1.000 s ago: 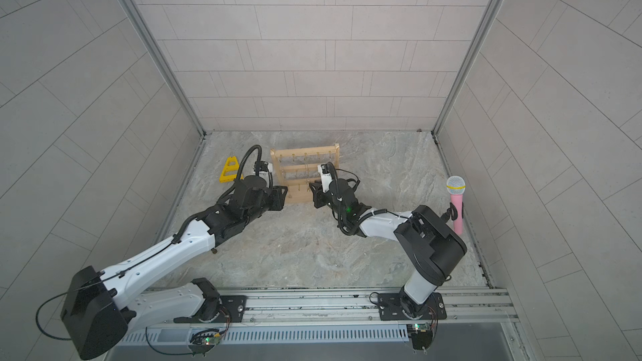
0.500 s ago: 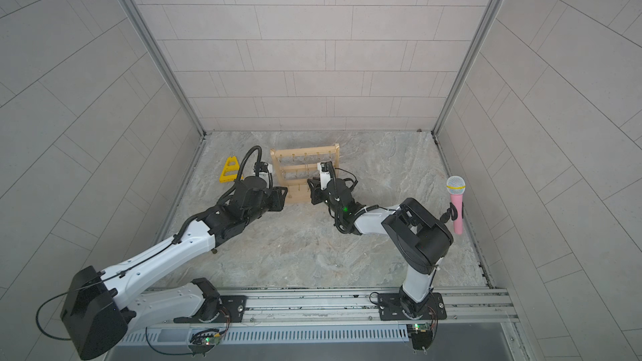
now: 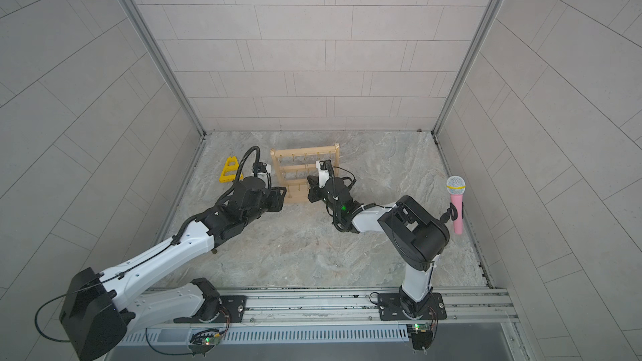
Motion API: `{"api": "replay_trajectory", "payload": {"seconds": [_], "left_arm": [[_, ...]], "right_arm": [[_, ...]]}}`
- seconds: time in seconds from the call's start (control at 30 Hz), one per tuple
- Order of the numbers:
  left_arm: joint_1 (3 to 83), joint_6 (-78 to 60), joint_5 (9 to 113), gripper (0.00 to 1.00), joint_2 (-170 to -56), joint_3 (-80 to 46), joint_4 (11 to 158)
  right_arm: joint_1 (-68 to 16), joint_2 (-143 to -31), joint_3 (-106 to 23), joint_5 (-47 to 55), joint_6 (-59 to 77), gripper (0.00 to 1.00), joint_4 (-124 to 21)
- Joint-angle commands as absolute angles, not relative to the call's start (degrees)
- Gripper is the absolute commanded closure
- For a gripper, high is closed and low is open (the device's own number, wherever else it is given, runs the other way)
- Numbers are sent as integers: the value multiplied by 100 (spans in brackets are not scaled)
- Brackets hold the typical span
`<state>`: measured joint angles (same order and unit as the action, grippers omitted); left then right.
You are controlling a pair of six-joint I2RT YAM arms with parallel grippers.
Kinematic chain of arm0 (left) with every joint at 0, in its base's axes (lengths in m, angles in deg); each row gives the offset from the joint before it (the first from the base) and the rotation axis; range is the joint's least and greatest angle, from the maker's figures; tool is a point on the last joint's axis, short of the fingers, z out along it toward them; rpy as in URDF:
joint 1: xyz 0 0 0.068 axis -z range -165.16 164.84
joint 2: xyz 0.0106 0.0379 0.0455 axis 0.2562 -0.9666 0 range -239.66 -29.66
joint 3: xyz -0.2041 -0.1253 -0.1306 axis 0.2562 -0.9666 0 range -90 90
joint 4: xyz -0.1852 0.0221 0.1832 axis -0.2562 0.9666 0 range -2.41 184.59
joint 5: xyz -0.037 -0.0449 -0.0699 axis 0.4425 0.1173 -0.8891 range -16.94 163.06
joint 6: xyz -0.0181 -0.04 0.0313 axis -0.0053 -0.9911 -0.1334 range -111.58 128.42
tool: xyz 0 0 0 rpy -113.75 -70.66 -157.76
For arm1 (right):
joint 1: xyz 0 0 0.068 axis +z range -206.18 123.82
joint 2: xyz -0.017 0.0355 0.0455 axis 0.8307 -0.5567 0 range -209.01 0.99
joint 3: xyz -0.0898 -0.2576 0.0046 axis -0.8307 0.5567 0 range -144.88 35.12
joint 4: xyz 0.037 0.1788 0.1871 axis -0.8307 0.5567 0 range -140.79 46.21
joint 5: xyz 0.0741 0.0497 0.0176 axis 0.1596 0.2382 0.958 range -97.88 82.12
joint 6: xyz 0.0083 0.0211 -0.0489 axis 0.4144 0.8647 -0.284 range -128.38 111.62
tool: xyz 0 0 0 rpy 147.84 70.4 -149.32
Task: Hang the necklace on the jewelry display stand
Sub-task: Hang the necklace on the stand.
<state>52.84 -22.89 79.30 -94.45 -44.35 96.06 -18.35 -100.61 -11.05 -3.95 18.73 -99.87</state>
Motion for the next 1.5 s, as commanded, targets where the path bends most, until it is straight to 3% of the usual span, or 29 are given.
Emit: {"api": "replay_trajectory", "payload": {"seconds": [0.0,0.77,1.47], "left_arm": [[5251,-2332,7985,63,-9333,-4490,9568],[5238,-2375,7961,63,-9383,-4508,9488],[5238,-2376,7961,63,-9377,-4496,9480]], "right_arm": [[-1845,-9985,-1074,-259,1934,97,-10057],[-1767,-9287,-854,-19,1703,100,-9248],[-1812,-9388,-796,-350,1678,100,-9127]]}}
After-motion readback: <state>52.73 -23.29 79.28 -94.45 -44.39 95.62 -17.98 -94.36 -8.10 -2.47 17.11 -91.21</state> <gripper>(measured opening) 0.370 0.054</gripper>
